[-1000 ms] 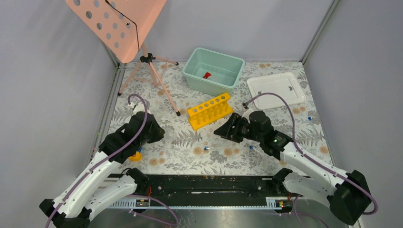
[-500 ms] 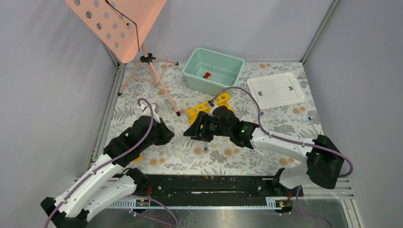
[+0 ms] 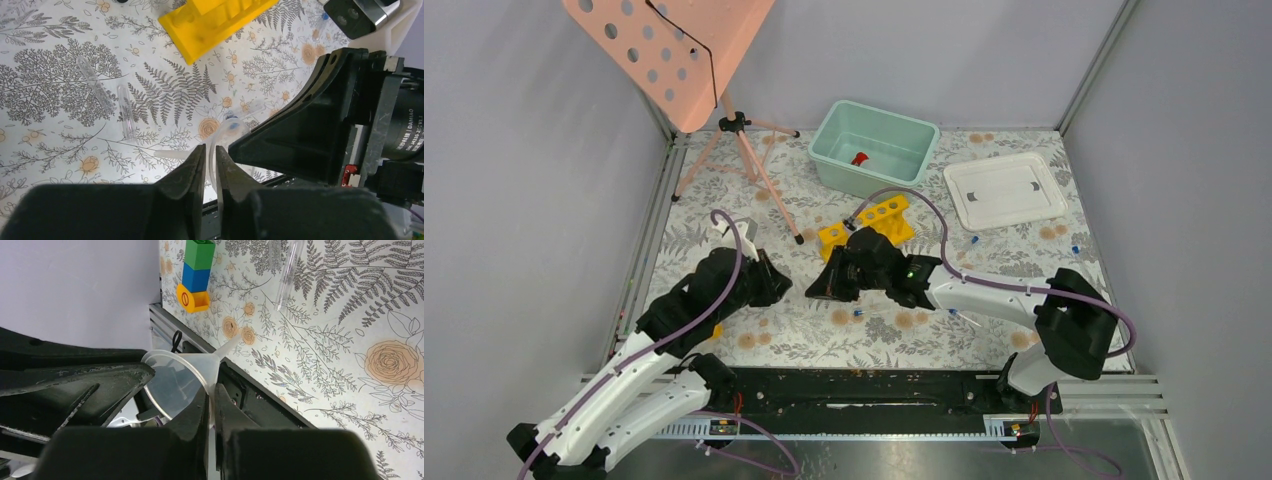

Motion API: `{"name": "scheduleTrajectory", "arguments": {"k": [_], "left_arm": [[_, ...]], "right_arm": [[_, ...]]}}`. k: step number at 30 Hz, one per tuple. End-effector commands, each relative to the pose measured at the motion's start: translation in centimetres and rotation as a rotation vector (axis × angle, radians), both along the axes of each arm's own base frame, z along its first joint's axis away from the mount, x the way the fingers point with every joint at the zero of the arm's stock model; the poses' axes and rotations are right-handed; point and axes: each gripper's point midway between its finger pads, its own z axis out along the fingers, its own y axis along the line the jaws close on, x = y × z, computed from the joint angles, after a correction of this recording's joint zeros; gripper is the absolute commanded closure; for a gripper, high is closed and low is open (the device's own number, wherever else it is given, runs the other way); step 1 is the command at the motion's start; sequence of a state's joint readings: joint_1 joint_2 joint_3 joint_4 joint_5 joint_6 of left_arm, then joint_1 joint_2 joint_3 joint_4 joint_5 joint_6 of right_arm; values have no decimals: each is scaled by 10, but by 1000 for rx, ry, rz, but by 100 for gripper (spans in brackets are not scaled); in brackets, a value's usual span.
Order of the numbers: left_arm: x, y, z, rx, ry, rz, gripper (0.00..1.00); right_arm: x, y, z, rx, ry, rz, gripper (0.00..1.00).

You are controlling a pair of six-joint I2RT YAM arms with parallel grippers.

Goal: Organize the chemistry lab equipment

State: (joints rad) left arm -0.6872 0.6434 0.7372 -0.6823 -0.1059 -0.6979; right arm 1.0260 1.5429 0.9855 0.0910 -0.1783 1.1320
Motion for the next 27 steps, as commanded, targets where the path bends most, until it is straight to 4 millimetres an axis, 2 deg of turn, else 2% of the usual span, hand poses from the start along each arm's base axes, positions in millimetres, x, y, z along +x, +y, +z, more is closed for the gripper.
{"name": "scheduleTrajectory", "arguments": {"k": [1,2,5,8,11,13,17,21,24,27], "left_arm": [[7,-7,21,-28,-81,-33,80],[8,-7,23,-24,-92,-39,73],[10,-6,33,-3,-137,-61,27],[12,-3,52,35,-194,-85,2],[15,4,72,86,-270,-107,1],[18,12,78,129,-319,-97,1],[24,27,73,204,-380,-63,1],[30,46,71,259,-407,22,1],[28,57,74,282,-416,60,1],[24,56,77,253,-437,49,1]], "right_arm": [[8,5,28,44,-80,-11,100],[9,3,29,33,-93,-15,100],[18,-5,40,8,-157,-24,100],[37,-23,53,8,-210,-66,100],[61,-48,63,8,-242,-132,100],[78,-67,74,16,-279,-174,100],[111,-101,102,22,-403,-230,100],[154,-136,120,26,-457,-351,100],[192,-158,126,16,-478,-449,100],[230,-166,123,10,-448,-510,100]]}}
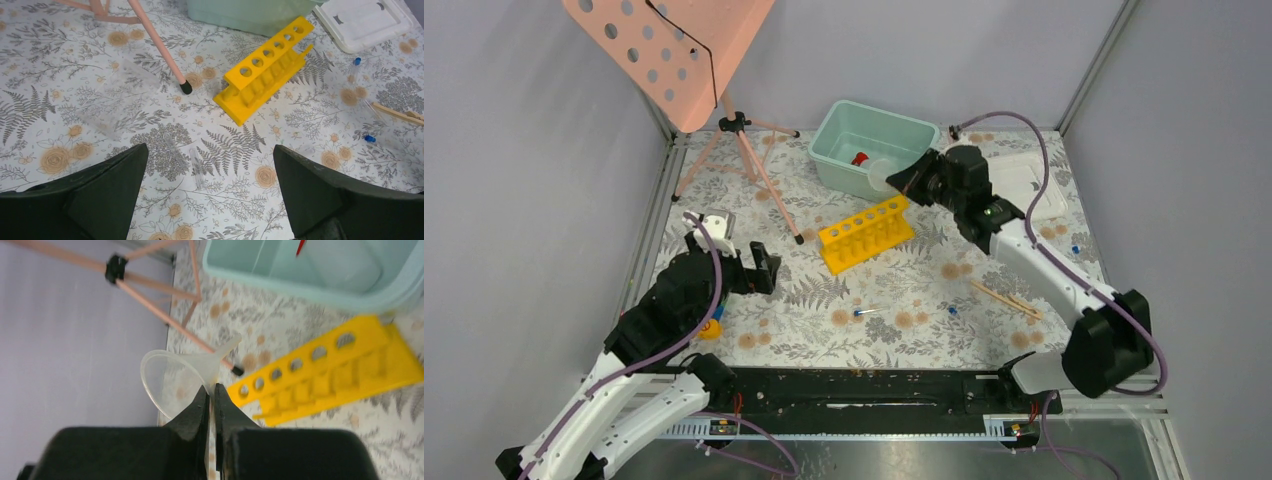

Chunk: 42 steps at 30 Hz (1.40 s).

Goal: Organize the chemistry lab equipment

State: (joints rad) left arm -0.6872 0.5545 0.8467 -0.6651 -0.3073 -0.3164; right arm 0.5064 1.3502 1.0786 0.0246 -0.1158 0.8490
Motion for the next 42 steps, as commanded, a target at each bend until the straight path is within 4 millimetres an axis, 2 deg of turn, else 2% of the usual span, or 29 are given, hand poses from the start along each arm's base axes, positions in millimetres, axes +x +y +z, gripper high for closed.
{"name": "scheduleTrajectory", "arguments": {"k": [1,6,8,10,15,17,21,27,31,34,42], "left_arm": [[1,9,11,-4,-73,29,1],[-1,8,12,-8,-79,14,1],[-1,7,12,-9,-78,8,1],[-1,7,12,-8,-76,4,1],[-3,7,13,-14,-80,-1,1],[-3,7,13,-15,-83,0,1],[-3,7,13,-15,-83,0,1],[-1,6,11,-6,-73,1,1],[-1,7,10,-4,-72,6,1],[-1,8,10,-2,-72,14,1],[0,10,9,4,-72,25,1]], "right_arm": [[58,-7,25,48,-59,-62,100],[111,3,35,133,-36,-53,100],[128,4,30,122,-8,-71,100],[144,4,21,101,24,-102,100],[168,-9,-28,45,161,-195,98],[174,-15,-45,42,200,-220,96],[175,-26,-58,21,244,-242,92],[165,-36,-37,-23,208,-203,75],[144,-43,-19,-46,207,-175,66],[116,-52,-15,-60,245,-178,63],[26,-93,-27,-28,408,-347,63]]}}
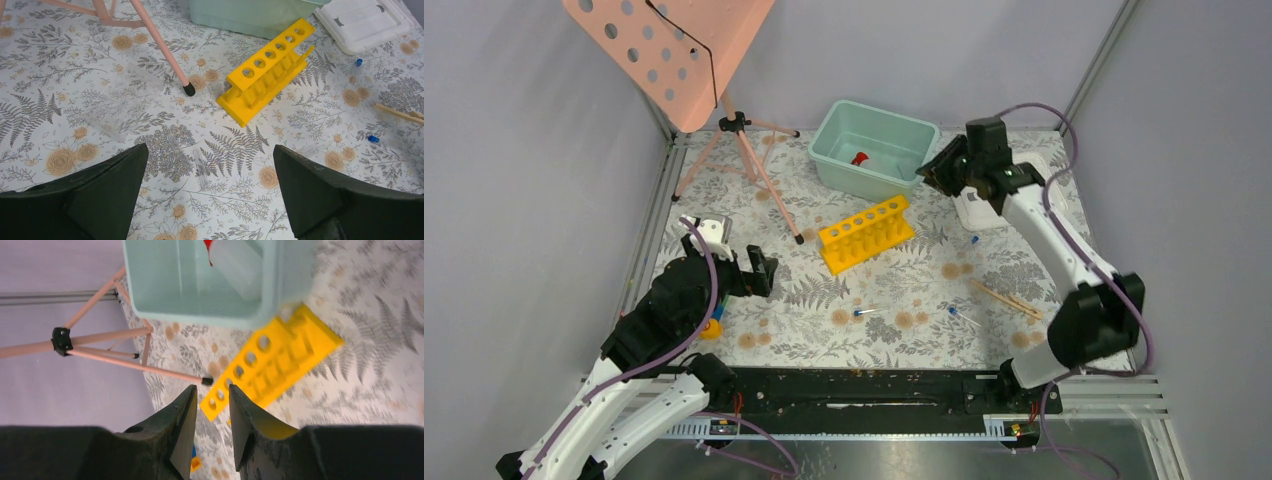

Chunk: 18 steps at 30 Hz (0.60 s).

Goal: Organize the chemistry lab equipment

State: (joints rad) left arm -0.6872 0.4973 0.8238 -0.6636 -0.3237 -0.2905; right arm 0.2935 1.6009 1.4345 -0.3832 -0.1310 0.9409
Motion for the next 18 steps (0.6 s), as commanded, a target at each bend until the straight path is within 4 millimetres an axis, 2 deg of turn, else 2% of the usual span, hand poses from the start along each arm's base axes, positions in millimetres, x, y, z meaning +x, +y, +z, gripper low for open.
{"name": "scheduleTrajectory", "arguments": {"k": [1,3,9,13,18], "left_arm": [[5,2,7,-1,-32,18,1],[5,2,7,0,-31,19,1],[5,2,7,-1,-32,21,1],[5,1,7,-3,-31,17,1],[5,0,6,-1,-27,13,1]], "right_arm": [[-52,-30,-6,-1,94,-136,63],[-75,-48,-7,-10,103,-209,63],[-133,-112,-47,-121,217,-499,64],[-155,-144,-75,-167,287,-618,64],[-174,-170,-112,-212,416,-719,64]]}}
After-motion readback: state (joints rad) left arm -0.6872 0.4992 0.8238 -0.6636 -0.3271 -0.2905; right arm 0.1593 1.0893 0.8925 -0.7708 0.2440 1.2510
